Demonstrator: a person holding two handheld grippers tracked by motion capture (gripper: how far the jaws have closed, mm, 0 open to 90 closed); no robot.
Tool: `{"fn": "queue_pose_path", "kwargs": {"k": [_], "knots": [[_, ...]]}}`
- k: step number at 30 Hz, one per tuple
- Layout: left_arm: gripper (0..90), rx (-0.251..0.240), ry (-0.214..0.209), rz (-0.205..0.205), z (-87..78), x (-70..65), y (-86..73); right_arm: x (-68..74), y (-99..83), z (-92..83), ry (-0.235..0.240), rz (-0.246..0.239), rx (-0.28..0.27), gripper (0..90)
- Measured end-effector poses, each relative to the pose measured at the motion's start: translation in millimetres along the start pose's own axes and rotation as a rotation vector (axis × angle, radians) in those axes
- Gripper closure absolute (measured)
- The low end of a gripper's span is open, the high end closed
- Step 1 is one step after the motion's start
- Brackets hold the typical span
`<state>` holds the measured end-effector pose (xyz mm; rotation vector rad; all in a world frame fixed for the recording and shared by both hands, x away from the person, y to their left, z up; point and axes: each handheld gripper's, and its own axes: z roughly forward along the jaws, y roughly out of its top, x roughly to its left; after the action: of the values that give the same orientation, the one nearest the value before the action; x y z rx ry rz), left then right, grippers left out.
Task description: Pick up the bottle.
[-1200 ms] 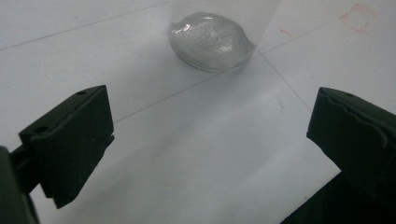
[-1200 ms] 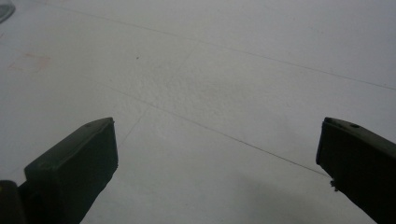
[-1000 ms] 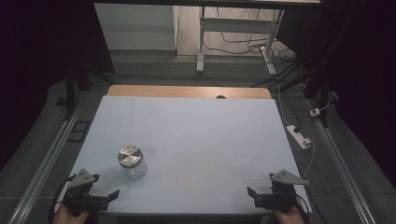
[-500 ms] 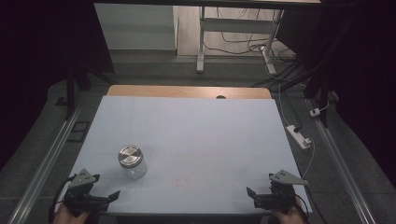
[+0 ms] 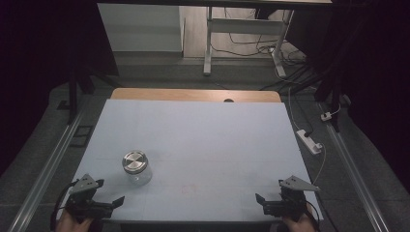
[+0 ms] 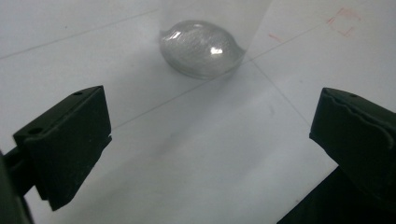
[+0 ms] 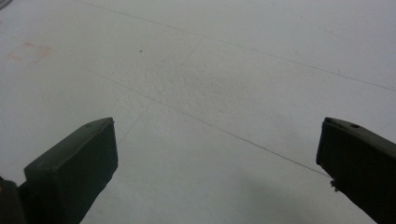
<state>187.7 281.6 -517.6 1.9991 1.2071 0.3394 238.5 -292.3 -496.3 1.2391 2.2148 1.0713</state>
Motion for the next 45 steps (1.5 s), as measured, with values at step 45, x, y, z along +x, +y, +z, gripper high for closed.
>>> {"fn": "queue_pose_path", "kwargs": {"k": [45], "knots": [[0.0, -0.051, -0.095, 0.049, 33.5, 7.9, 37.7, 1.4, 0.7, 2.9, 0.055, -0.035, 0.025, 0.0]]}}
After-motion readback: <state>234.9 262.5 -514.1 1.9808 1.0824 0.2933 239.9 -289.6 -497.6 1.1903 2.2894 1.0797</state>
